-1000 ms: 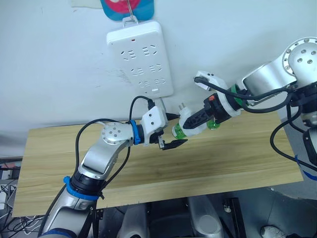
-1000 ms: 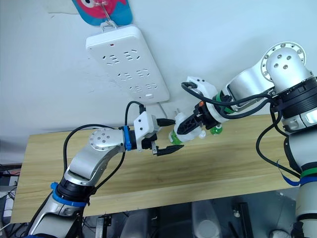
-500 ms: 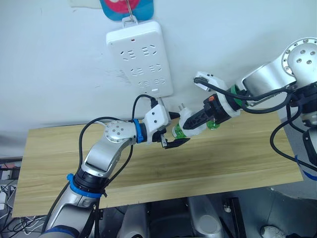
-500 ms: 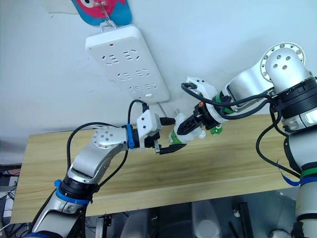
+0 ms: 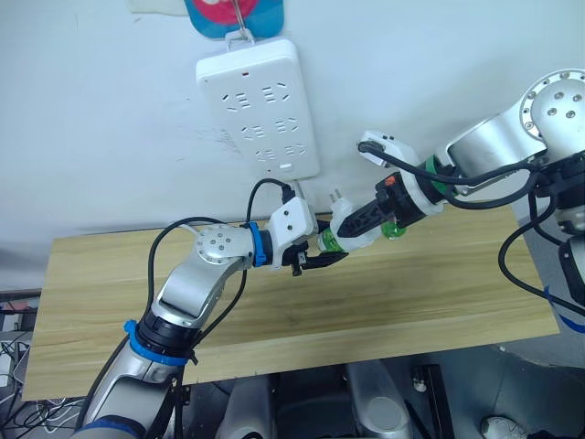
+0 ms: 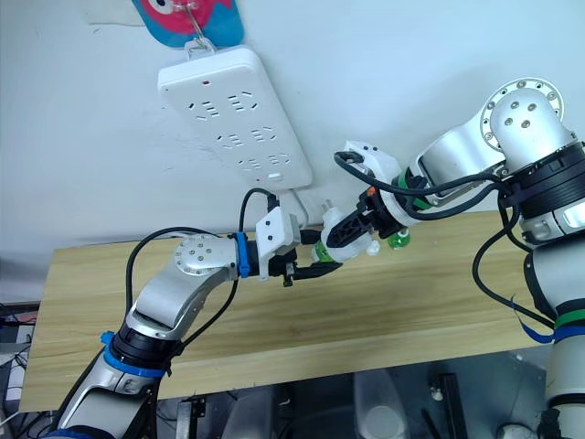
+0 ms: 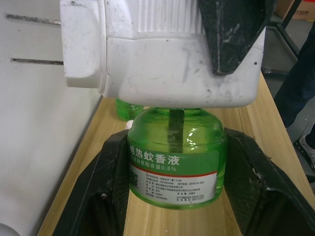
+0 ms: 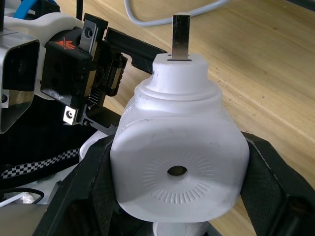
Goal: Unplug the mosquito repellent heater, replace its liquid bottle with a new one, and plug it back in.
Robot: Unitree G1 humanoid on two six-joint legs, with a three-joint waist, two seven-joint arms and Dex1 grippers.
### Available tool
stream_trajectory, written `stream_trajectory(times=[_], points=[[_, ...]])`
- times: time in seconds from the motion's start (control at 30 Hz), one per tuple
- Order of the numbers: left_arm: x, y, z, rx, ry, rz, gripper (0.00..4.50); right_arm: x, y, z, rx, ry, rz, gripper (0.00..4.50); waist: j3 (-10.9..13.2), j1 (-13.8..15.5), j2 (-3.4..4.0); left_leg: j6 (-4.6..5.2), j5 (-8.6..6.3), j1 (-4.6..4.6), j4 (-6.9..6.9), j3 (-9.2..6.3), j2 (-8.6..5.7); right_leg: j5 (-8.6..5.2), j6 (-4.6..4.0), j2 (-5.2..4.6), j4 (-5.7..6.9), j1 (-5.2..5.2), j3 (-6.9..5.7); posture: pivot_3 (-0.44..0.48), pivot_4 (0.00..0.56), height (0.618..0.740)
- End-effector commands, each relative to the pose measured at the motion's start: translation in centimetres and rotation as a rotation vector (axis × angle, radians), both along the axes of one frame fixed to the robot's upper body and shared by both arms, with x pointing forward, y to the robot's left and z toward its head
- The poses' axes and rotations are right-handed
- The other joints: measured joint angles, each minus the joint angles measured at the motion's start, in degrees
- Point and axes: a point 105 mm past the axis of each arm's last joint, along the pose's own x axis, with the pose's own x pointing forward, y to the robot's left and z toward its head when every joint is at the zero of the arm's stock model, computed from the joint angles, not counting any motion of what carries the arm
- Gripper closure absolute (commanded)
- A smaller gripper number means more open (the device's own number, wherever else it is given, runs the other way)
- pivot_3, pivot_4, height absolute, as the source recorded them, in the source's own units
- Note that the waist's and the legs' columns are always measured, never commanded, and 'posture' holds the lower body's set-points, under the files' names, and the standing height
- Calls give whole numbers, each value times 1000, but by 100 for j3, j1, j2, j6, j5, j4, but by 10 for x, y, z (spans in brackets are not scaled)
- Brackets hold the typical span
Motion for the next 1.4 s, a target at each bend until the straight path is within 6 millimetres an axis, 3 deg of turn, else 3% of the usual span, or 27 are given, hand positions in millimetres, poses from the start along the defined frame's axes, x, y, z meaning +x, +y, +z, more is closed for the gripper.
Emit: stream_trajectory(times=[0.03,0.27,0.4,0.43,1.0,1.13,1.23,1.4], points=[[-3,-4,7,-19,-23,-19,2256,-6,6,16,36,-37,44,1537,0,0,0,0,0,0,0,0,0,0,0,0,0,0,0,-303,318,740],[-5,-5,7,-11,-57,-24,2256,-8,6,16,36,-34,50,1537,0,-1,0,0,0,-1,1,-1,0,0,0,0,1,0,-1,-301,317,740],[-5,-4,6,-9,-62,-21,2256,-9,6,16,28,-45,57,139,0,-1,0,0,0,-2,2,-1,0,0,0,0,2,0,-2,-300,317,740],[-5,-4,6,-9,-62,-20,2256,-8,6,16,27,-49,53,18,0,-1,0,0,0,-2,2,-2,0,0,0,0,2,0,-2,-300,317,740],[-8,-2,4,-11,-47,-30,2256,-2,-1,13,29,-63,1,18,0,-3,0,0,0,-4,6,-3,0,0,0,0,3,0,-4,-306,318,740],[-9,2,3,-16,-40,-18,2256,0,-14,12,49,-73,-45,18,0,1,0,0,0,-11,15,-9,0,0,0,0,3,0,-9,-306,314,740],[-10,6,0,-19,-32,-4,2256,-6,-26,16,85,-84,-43,18,0,7,0,7,-4,-30,38,-14,-1,0,0,0,8,-6,-15,-310,311,740],[-10,14,-1,-37,-20,15,2256,-36,-29,24,246,-115,78,18,-1,39,2,13,-8,-37,53,-19,-2,1,2,0,8,-5,-18,-323,305,740]])
